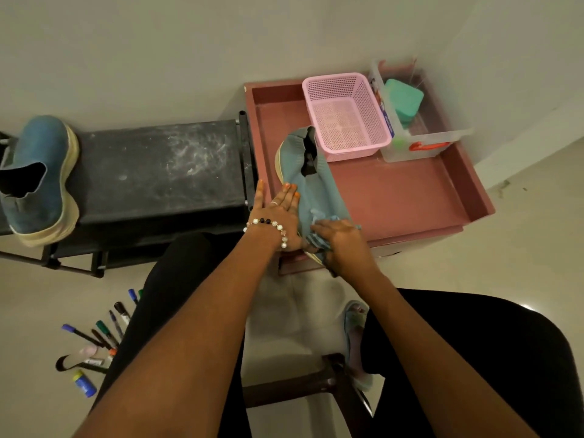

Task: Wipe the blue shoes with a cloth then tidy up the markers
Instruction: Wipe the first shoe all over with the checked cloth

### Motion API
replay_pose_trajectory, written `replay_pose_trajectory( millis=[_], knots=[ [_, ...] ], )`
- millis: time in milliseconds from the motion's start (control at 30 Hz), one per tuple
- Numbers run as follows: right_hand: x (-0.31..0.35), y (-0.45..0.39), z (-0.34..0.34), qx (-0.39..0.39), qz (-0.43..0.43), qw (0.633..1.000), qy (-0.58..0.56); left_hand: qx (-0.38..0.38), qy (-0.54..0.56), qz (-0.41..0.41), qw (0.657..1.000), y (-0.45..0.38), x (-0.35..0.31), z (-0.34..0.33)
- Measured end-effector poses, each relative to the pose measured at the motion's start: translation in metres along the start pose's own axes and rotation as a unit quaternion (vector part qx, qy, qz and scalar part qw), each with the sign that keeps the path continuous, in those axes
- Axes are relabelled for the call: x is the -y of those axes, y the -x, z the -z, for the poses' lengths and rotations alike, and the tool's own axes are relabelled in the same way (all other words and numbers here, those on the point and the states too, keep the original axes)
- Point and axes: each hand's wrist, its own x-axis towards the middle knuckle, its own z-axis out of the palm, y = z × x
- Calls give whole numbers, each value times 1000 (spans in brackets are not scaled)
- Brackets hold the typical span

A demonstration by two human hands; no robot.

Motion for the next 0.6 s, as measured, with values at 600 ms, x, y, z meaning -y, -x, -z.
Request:
replay_pose_trajectory(
  millis=[600],
  knots=[
    [-23,-103,-1,65,-26,993,92,-5,33,26,999,3,-8,-11]
  ],
)
